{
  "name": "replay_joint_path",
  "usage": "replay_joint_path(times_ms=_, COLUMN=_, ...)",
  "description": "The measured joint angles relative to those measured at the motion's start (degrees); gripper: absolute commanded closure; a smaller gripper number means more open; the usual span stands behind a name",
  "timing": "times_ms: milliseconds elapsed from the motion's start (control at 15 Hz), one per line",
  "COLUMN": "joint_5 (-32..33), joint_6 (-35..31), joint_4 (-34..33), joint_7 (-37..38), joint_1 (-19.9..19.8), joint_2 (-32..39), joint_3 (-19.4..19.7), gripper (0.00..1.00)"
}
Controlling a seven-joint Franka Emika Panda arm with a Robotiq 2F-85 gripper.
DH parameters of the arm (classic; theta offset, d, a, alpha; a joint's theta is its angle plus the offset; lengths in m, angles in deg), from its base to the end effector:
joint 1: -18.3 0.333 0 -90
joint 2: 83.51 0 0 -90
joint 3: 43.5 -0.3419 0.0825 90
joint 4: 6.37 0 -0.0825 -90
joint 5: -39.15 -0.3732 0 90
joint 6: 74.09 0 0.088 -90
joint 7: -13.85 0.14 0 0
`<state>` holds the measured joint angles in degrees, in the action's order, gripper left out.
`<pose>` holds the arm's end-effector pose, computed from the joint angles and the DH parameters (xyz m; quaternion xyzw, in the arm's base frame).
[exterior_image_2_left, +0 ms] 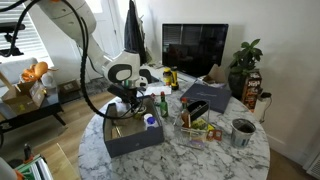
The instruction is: Pick up the white medicine bottle and put it in the box, pick up the clear cup and put it on the table
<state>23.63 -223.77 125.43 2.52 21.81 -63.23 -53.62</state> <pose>0.5110 0.1254 0.1932 -0.9907 -0.0938 0.0232 0.0958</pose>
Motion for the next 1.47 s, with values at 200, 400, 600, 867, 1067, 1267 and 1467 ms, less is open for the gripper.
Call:
replay_joint_path(times_ms=200, joint_5=1.4, joint_6=0.0, joint_4=-0.1, joint_7=0.6, joint_1=0.0, joint_2=0.0, joint_3=0.0, gripper=1.00)
replay_joint_path(times_ms=400, joint_5=1.4, joint_6=0.2, joint_4=-0.1, joint_7=0.5, joint_1=-0.2, joint_2=-0.1, joint_3=-0.3, gripper=0.99)
replay_joint_path(times_ms=600, joint_5=-2.9, joint_6=1.9, joint_4=-0.8, joint_7=-3.7, joint_1=-2.9, joint_2=-2.0, joint_3=-2.2, gripper=0.99)
replay_joint_path(times_ms=867, joint_5=-12.8, joint_6=3.4, joint_4=-2.1, joint_7=-12.7, joint_1=-7.5, joint_2=-9.3, joint_3=-3.3, gripper=0.99)
replay_joint_path(times_ms=1067, joint_5=-15.1, joint_6=2.4, joint_4=-3.3, joint_7=-13.8, joint_1=-7.9, joint_2=-16.1, joint_3=-1.5, gripper=0.97)
replay_joint_path(times_ms=1267, joint_5=-14.3, joint_6=2.0, joint_4=-3.4, joint_7=-12.7, joint_1=-7.8, joint_2=-19.1, joint_3=0.4, gripper=0.99)
replay_joint_path(times_ms=1467, joint_5=-14.9, joint_6=0.7, joint_4=-3.4, joint_7=-11.9, joint_1=-6.5, joint_2=-18.5, joint_3=1.9, gripper=0.99)
